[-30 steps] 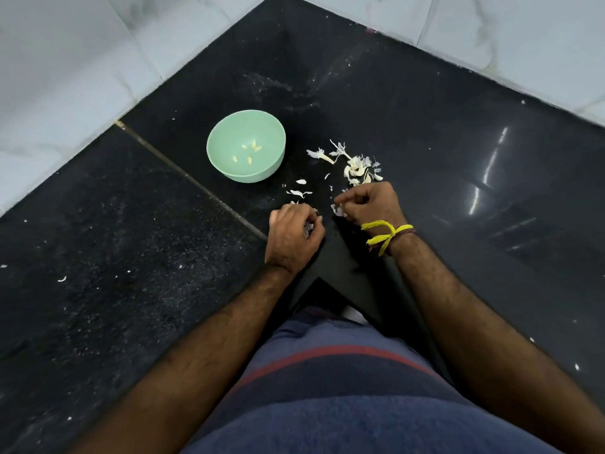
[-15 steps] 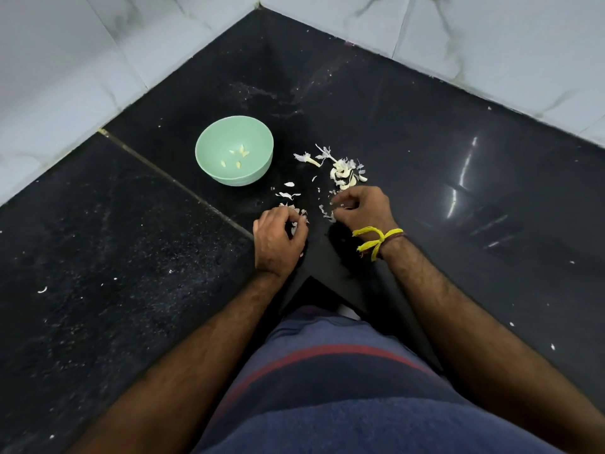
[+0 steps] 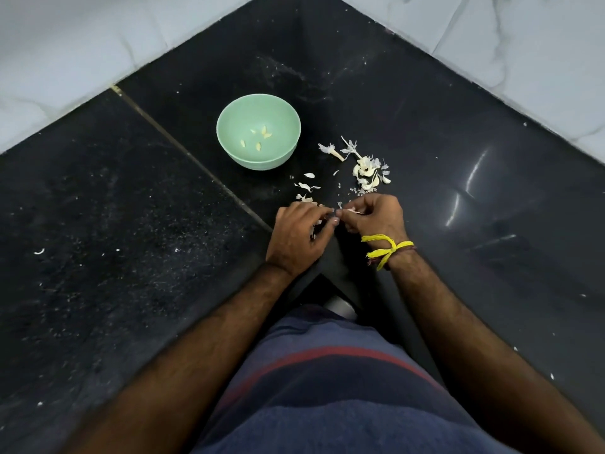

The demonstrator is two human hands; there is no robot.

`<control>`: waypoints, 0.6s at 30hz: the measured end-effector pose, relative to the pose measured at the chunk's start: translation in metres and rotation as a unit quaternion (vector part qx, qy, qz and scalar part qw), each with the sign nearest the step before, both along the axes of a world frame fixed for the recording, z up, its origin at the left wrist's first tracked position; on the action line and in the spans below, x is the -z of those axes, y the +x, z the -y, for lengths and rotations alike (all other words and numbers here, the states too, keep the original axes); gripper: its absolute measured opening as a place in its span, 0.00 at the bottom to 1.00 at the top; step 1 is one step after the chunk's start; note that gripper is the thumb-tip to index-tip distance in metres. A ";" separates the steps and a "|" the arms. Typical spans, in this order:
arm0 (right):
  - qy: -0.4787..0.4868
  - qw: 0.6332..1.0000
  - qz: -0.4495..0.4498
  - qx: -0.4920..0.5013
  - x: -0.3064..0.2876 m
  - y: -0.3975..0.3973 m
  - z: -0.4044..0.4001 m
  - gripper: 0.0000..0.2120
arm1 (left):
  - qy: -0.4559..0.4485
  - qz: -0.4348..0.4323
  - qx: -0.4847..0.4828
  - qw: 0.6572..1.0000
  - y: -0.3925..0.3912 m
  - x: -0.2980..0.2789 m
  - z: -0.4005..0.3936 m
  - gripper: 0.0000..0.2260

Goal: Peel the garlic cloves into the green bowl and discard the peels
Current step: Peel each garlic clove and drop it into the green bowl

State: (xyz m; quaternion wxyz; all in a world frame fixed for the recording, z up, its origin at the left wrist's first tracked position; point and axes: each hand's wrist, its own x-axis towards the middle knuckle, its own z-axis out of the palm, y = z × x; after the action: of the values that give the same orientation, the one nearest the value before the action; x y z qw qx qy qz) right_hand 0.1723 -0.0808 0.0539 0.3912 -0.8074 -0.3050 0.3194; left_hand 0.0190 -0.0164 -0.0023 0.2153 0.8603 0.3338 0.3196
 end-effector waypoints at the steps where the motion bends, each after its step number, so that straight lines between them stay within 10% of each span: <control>1: 0.004 1.000 -0.015 0.001 0.000 -0.002 -0.003 0.09 | 0.003 -0.001 0.006 1.000 0.000 0.000 0.000 0.11; 18: -0.105 0.991 -0.022 -0.073 -0.002 0.003 -0.001 0.02 | 0.000 -0.018 -0.066 0.998 0.003 0.002 -0.002 0.08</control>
State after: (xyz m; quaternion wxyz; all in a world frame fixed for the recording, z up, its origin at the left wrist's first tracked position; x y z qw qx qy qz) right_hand 0.1757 -0.0796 0.0560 0.2862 -0.8123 -0.3192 0.3955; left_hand 0.0219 -0.0143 -0.0047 0.1879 0.8417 0.3941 0.3177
